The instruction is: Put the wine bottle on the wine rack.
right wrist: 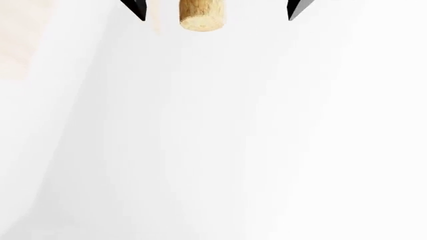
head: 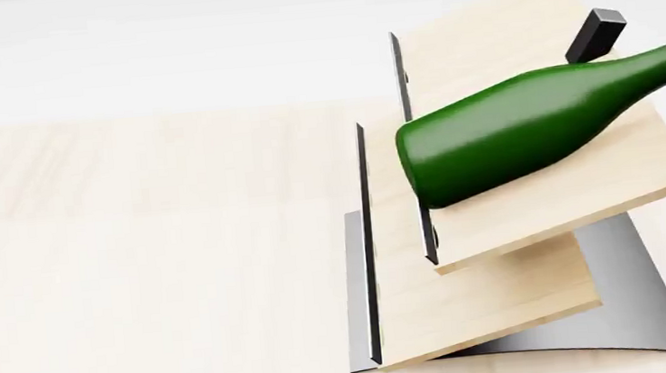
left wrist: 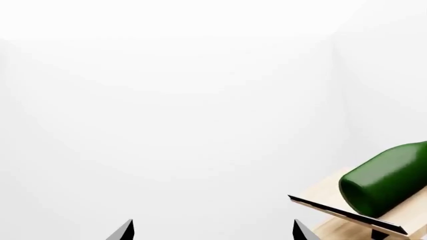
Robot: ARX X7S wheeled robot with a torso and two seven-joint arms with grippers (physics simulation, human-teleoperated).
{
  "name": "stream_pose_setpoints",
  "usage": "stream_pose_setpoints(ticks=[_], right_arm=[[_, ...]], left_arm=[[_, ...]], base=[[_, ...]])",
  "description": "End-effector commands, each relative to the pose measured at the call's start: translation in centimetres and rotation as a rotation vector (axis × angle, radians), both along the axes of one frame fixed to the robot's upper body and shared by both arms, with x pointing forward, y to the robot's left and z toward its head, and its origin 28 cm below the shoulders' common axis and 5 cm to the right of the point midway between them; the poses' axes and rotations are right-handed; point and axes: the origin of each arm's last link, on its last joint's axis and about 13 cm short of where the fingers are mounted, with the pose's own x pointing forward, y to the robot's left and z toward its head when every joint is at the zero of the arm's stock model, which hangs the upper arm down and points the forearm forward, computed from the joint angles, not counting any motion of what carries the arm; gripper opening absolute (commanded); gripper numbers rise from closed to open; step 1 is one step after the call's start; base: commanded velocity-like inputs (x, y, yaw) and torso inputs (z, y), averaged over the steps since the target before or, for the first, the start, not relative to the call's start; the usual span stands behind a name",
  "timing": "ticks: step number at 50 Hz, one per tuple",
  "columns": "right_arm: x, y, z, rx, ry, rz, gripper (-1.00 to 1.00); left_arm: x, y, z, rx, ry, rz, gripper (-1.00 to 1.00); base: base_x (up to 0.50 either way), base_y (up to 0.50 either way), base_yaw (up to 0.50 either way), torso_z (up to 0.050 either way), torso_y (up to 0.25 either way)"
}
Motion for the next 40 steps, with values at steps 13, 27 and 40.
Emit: stream_pose_setpoints(ticks=[13, 27, 40], right_arm=[[-6.0, -2.0, 2.1, 0.036, -0.157, -0.156, 1.0], [-9.4, -2.6, 2.6, 0.003, -0.259, -0.303, 1.0], [-10.8, -0.6, 3.1, -0.699, -0.195, -0.702, 1.0]], left_arm=[[0.0, -0.1, -0.2, 0.005, 0.004, -0.004, 1.0], [0.0, -0.1, 0.0, 0.005, 0.0, -0.003, 1.0], [-0.1, -0.1, 0.1, 0.006, -0.003, -0.005, 1.0]], base=[[0.0, 0.0, 0.0, 0.0, 0.0], [0.0, 0.0, 0.0, 0.0, 0.0], [0.0, 0.0, 0.0, 0.0, 0.0]])
